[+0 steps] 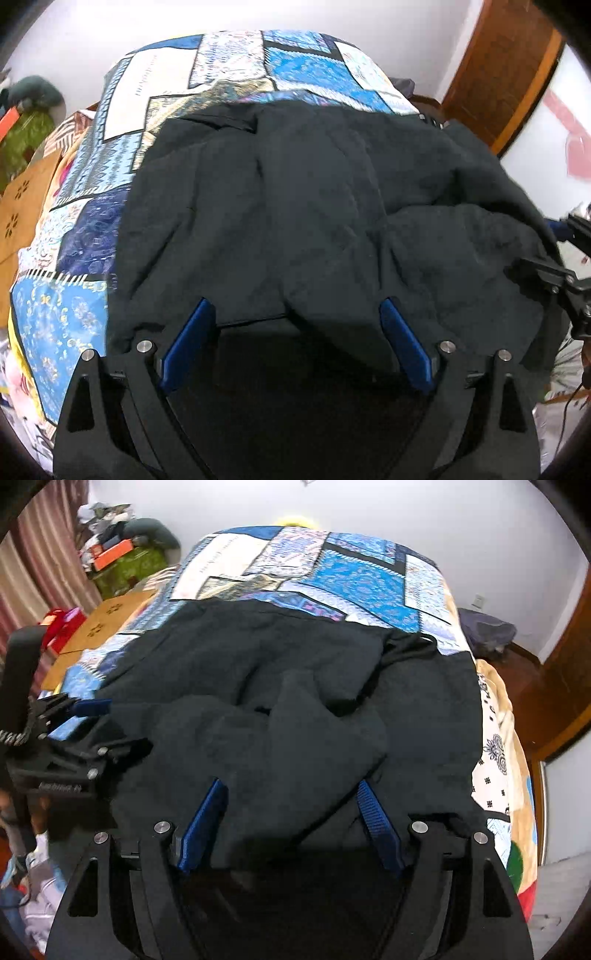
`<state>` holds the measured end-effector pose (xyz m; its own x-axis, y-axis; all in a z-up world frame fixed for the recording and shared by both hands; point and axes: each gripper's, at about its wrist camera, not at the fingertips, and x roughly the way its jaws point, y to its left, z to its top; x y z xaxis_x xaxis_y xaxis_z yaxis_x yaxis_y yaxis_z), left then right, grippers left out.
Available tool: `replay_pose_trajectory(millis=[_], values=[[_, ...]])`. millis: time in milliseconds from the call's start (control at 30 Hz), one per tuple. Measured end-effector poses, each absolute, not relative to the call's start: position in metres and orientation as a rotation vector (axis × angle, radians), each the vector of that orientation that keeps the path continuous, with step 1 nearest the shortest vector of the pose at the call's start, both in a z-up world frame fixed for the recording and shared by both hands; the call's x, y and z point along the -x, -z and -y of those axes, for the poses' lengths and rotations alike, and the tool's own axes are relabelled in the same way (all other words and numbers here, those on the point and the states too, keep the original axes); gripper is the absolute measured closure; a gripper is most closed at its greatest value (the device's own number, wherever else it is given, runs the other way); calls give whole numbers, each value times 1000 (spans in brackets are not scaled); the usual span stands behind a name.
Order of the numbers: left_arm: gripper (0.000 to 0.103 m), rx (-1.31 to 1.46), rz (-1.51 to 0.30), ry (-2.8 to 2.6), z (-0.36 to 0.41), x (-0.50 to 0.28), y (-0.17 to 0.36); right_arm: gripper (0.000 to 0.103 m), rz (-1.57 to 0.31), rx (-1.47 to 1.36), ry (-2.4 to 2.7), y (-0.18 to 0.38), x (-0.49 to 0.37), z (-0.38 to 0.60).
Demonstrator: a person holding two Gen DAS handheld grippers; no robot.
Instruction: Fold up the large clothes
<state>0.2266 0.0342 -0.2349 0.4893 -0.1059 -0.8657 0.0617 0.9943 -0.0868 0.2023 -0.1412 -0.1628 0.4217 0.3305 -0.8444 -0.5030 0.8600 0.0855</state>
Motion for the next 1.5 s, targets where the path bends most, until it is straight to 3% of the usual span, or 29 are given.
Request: replay_pose_trajectory(millis=[233, 400, 567, 700, 800, 1067, 1200, 1233, 1267, 1333, 1367, 1400, 1500], values=[[10, 80, -899, 7, -87, -217, 182, 32, -899, 109, -514, 124, -208, 172], [10, 144, -885, -108, -145, -227, 177, 32, -872, 2, -432, 112, -227, 207], [11, 307, -934, -136, -200, -242, 204, 31, -945, -81, -347, 128, -256, 239], [23, 533, -1049, -34, -224, -262, 250, 32, -1094, -242, -394, 162, -286, 259], [24, 623, -1102, 16, -228, -276, 277, 32, -1162, -337, -385, 185, -303, 265], [24, 624, -1086, 99, -217, -313, 290, 31, -1204, -417, -366, 209, -330, 266], [34, 604, -1088, 102, -211, -326, 293, 32, -1174, -369, -346, 206, -336, 260], [40, 590, -1087, 93, -210, -327, 292, 45, -1157, -350, -342, 204, -336, 257], [43, 567, -1082, 79, -208, -328, 290, 73, -1146, -334, -355, 203, -337, 255], [59, 525, -1060, 65, -202, -325, 285, 94, -1155, -296, -333, 201, -338, 249], [67, 498, -1052, 46, -200, -322, 281, 95, -1151, -285, -341, 199, -337, 246], [82, 454, -1050, 15, -198, -320, 277, 95, -1139, -268, -373, 193, -336, 241], [91, 431, -1021, 10, -199, -314, 259, 96, -1066, -156, -408, 161, -329, 222]])
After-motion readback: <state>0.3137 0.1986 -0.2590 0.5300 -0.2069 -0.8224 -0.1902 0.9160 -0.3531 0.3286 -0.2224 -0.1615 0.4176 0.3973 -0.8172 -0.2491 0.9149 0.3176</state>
